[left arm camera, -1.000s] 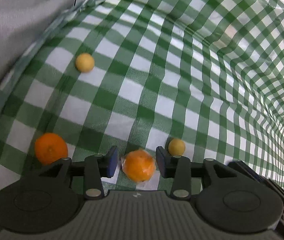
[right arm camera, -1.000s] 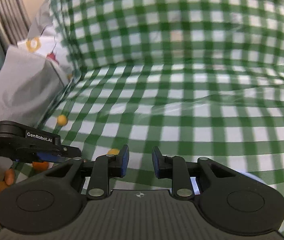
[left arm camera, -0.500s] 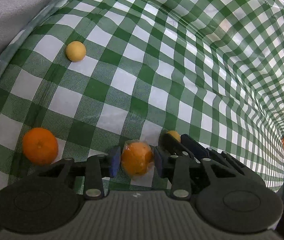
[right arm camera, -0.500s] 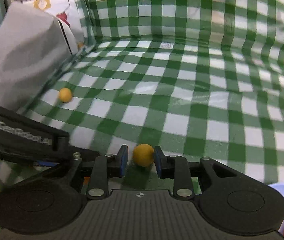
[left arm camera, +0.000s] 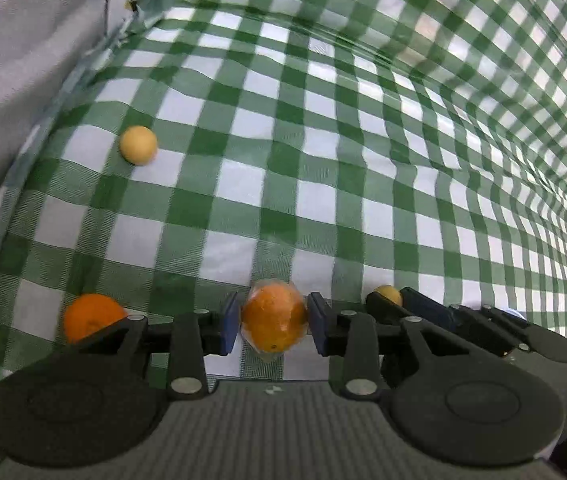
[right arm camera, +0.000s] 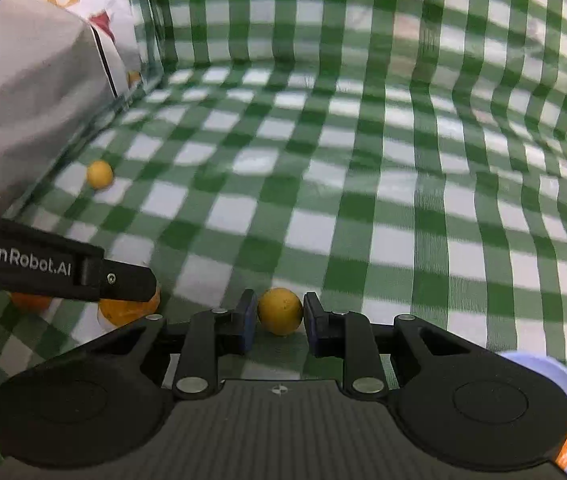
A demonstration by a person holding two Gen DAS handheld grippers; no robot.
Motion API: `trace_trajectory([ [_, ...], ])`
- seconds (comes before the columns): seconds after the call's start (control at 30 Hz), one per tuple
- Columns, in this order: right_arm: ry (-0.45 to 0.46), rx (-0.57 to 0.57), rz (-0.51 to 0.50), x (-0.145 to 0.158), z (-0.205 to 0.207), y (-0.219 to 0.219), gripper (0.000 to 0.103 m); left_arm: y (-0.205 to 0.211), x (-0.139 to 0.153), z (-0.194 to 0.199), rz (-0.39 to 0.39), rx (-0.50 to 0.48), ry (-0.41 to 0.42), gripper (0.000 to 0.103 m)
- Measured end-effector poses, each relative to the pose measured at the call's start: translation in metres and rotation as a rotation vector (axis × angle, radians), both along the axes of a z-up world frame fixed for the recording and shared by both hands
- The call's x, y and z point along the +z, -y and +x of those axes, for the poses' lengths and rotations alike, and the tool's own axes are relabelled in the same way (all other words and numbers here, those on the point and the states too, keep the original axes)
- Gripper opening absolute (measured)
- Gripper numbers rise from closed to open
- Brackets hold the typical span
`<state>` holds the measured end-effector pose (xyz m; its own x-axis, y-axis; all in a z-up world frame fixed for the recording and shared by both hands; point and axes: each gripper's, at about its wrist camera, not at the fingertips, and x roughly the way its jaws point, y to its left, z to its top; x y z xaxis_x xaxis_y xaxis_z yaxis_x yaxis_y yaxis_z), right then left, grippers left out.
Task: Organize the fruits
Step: 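Grasp a plastic-wrapped orange with the left tool while the right tool grasps a yellow fruit, then carry the wrapped orange and yellow fruit over the blue plate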
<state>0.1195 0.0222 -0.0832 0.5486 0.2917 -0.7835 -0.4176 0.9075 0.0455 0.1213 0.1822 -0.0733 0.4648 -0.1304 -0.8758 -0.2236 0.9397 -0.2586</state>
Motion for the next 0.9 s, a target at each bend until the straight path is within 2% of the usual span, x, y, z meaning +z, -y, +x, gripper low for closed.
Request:
trace_trajectory([
  [0.27, 0.001, 0.003, 0.011, 0.008, -0.003, 0.003, 0.026, 0.009, -0.002, 0.001, 0.034, -0.012, 0.000, 0.040],
  [0.8, 0.109, -0.031, 0.073, 0.074, -0.032, 0.039, 0.026, 0.025, 0.072, -0.026, 0.073, -0.014, 0.124, 0.040],
  [0.9, 0.118, -0.050, 0.081, 0.078, -0.039, 0.055, 0.026, 0.038, 0.073, -0.028, 0.138, -0.044, 0.141, 0.040],
])
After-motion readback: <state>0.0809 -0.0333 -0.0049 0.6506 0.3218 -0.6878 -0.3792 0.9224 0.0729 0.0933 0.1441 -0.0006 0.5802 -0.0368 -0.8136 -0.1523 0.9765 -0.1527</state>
